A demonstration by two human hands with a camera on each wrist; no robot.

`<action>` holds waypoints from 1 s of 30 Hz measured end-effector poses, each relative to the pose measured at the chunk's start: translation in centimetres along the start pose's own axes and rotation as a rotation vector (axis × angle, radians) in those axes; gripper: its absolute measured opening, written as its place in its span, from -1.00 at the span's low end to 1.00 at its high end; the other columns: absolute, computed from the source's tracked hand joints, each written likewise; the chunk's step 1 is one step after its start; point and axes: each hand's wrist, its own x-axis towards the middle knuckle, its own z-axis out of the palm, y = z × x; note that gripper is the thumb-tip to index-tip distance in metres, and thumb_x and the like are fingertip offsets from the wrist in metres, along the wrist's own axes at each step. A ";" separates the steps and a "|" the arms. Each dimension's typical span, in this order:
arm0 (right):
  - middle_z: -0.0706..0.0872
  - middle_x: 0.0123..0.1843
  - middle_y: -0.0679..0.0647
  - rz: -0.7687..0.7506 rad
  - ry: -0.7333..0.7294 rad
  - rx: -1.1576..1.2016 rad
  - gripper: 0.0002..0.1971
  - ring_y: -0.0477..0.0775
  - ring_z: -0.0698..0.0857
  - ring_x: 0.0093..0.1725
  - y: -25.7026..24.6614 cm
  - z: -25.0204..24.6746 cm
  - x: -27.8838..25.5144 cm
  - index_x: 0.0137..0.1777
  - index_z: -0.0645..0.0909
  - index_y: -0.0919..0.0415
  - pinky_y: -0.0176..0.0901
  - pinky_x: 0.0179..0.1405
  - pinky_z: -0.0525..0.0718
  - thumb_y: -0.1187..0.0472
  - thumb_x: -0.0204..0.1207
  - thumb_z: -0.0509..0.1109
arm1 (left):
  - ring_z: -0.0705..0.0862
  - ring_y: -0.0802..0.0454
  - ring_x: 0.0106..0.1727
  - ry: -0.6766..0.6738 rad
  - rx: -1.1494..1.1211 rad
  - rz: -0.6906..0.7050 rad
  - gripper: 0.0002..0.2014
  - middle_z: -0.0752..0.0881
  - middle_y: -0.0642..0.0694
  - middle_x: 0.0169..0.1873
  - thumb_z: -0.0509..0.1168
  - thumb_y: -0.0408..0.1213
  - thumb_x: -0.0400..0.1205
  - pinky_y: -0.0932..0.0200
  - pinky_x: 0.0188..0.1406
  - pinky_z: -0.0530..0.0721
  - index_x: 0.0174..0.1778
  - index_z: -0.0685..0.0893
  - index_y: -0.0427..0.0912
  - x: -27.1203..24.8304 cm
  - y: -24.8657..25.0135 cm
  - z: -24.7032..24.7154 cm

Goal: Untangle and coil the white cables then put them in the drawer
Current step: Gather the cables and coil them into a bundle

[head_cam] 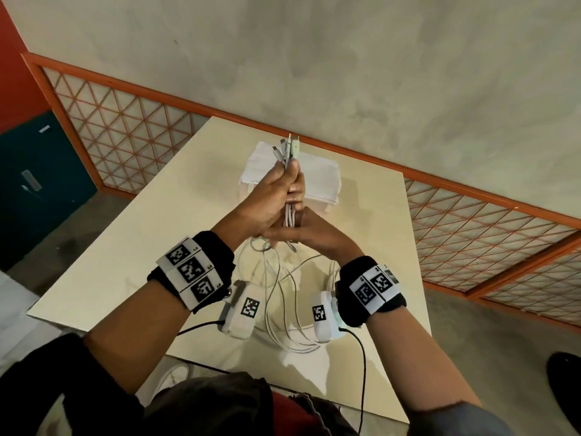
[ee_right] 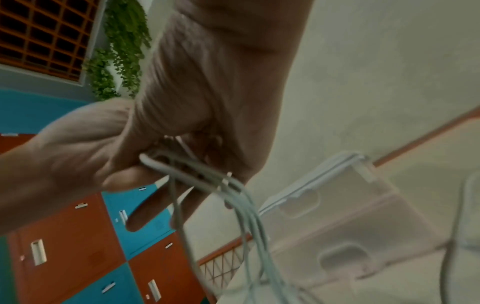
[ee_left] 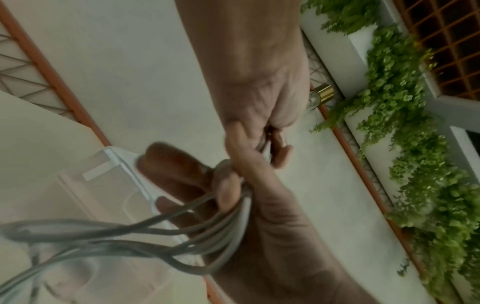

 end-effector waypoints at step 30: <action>0.45 -0.63 -0.11 -0.028 0.254 -0.410 -0.56 -0.18 0.46 -0.56 2.5 -0.9 -0.2 -0.51 0.44 0.07 -0.24 -0.28 0.44 -0.07 0.57 0.38 | 0.14 0.29 -0.71 0.180 -0.034 0.221 -0.64 0.28 0.16 -0.69 -0.13 -0.15 0.79 0.45 -0.73 0.12 -0.35 0.22 -0.10 -1.5 3.6 -2.4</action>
